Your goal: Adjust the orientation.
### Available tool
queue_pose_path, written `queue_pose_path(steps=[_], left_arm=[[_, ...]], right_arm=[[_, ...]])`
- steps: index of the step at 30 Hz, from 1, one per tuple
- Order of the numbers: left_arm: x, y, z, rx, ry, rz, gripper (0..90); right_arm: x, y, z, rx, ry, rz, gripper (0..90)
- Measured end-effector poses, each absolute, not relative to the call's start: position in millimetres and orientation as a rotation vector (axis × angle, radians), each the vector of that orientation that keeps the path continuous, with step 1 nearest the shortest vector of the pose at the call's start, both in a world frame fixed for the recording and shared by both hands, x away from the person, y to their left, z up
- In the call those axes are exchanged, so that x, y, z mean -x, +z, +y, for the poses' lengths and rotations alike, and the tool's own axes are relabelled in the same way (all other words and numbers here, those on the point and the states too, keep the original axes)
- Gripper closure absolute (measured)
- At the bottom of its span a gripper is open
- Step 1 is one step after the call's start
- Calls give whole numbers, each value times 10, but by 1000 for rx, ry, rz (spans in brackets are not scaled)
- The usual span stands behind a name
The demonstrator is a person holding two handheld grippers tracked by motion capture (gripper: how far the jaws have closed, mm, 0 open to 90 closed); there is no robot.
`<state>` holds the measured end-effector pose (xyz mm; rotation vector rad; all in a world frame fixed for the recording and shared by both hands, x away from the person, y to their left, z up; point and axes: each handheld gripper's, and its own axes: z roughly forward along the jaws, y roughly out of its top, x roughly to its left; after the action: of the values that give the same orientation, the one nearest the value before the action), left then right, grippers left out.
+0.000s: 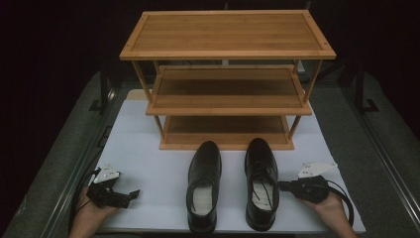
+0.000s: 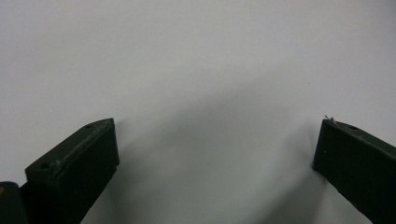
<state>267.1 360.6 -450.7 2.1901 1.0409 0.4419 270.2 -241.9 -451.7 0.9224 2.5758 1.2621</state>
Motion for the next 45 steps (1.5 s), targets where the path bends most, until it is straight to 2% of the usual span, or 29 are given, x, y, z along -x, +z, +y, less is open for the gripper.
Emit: queue_pose_path(steps=[45], left_arm=[[-2671, -4509, 3603, -2189, 442, 1044, 0]], right_arm=[[-2867, -4491, -1910, -818, 1260, 2659, 898]])
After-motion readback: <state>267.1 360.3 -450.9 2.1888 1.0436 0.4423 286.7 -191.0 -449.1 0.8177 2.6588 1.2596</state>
